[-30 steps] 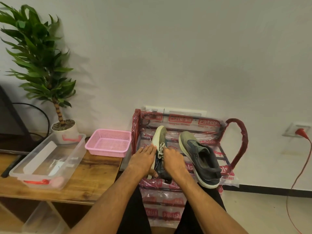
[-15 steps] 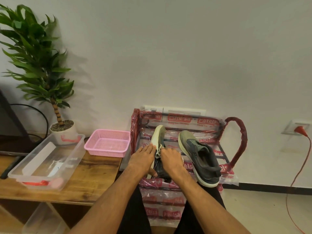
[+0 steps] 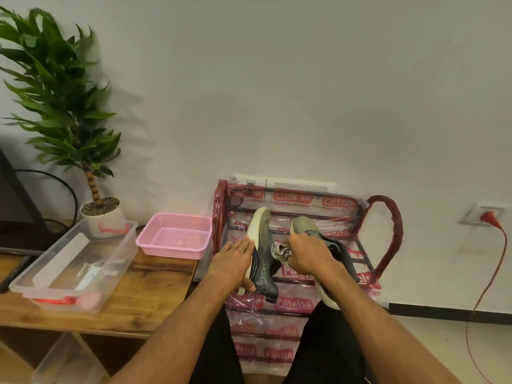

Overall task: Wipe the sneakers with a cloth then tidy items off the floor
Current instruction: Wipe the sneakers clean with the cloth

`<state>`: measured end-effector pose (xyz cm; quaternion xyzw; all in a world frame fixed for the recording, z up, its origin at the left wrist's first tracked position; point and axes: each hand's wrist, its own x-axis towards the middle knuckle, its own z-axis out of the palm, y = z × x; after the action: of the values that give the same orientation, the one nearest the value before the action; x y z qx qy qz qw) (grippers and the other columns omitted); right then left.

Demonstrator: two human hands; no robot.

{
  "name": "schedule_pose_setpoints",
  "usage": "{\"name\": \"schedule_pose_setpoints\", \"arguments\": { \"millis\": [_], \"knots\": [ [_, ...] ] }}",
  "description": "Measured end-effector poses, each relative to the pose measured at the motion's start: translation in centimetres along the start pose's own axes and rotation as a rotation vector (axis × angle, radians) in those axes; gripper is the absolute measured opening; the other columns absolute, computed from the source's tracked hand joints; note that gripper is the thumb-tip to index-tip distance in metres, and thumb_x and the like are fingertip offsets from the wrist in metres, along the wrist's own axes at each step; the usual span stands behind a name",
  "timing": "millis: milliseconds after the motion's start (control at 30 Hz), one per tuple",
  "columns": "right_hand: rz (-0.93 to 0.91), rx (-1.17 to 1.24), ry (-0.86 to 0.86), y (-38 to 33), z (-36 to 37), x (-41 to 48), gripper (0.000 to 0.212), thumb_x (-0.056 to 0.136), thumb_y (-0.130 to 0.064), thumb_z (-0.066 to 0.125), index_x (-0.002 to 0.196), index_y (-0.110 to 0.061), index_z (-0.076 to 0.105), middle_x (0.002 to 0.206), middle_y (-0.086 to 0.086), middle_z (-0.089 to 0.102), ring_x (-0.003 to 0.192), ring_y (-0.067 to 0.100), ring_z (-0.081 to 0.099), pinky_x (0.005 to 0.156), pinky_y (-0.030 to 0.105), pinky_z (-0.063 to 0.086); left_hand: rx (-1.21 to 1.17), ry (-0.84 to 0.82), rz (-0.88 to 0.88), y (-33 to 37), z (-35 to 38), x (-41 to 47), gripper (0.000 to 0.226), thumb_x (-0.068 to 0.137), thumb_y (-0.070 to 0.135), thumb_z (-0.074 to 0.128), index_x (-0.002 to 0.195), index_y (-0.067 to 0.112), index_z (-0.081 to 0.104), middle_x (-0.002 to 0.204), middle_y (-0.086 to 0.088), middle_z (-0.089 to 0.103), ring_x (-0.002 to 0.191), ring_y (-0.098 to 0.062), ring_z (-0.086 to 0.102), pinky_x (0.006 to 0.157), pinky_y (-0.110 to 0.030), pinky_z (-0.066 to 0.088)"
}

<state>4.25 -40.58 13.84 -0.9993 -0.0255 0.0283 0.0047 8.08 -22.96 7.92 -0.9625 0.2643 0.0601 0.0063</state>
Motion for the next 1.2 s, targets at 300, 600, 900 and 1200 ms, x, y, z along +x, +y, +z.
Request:
{"name": "schedule_pose_setpoints", "arguments": {
  "millis": [300, 600, 900, 1200],
  "knots": [
    [0.063, 0.028, 0.161, -4.3, 4.6, 2.4, 0.035, 0.093, -0.011, 0.053, 0.128, -0.015, 0.053, 0.113, 0.009, 0.066, 0.105, 0.03, 0.063, 0.083, 0.041, 0.051, 0.005, 0.012, -0.01, 0.2, -0.1, -0.2, 0.111, 0.081, 0.047, 0.07, 0.153, 0.011, -0.007, 0.162, -0.006, -0.007, 0.149, -0.019, -0.003, 0.121, -0.037, 0.001],
    [0.022, -0.042, 0.099, -3.0, 3.8, 1.9, 0.024, 0.093, -0.015, 0.053, 0.117, -0.009, 0.057, 0.113, 0.012, 0.064, 0.105, 0.032, 0.061, 0.087, 0.042, 0.048, -0.025, 0.017, 0.0, 0.2, 0.1, -0.1, 0.112, 0.08, 0.045, 0.071, 0.154, 0.012, -0.006, 0.162, -0.005, -0.006, 0.149, -0.02, -0.003, 0.12, -0.037, 0.001],
    [0.181, 0.182, 0.259, -1.5, 2.9, 4.5, 0.026, 0.092, -0.012, 0.053, 0.117, -0.013, 0.059, 0.114, 0.011, 0.064, 0.106, 0.032, 0.06, 0.084, 0.043, 0.05, -0.005, 0.002, -0.011, 0.1, 0.1, -0.2, 0.112, 0.081, 0.048, 0.069, 0.153, 0.012, -0.008, 0.162, -0.006, -0.008, 0.148, -0.021, -0.004, 0.12, -0.038, -0.001],
    [0.201, 0.878, 0.203, -6.4, 3.2, 4.0, 0.064, 0.093, -0.003, 0.055, 0.149, -0.019, 0.03, 0.122, 0.009, 0.062, 0.108, 0.023, 0.06, 0.087, 0.03, 0.047, -0.004, 0.005, -0.014, 0.1, -0.2, -0.3, 0.115, 0.079, 0.049, 0.071, 0.152, 0.01, -0.01, 0.161, -0.006, -0.008, 0.149, -0.02, -0.002, 0.121, -0.039, 0.001]
  ]
}}
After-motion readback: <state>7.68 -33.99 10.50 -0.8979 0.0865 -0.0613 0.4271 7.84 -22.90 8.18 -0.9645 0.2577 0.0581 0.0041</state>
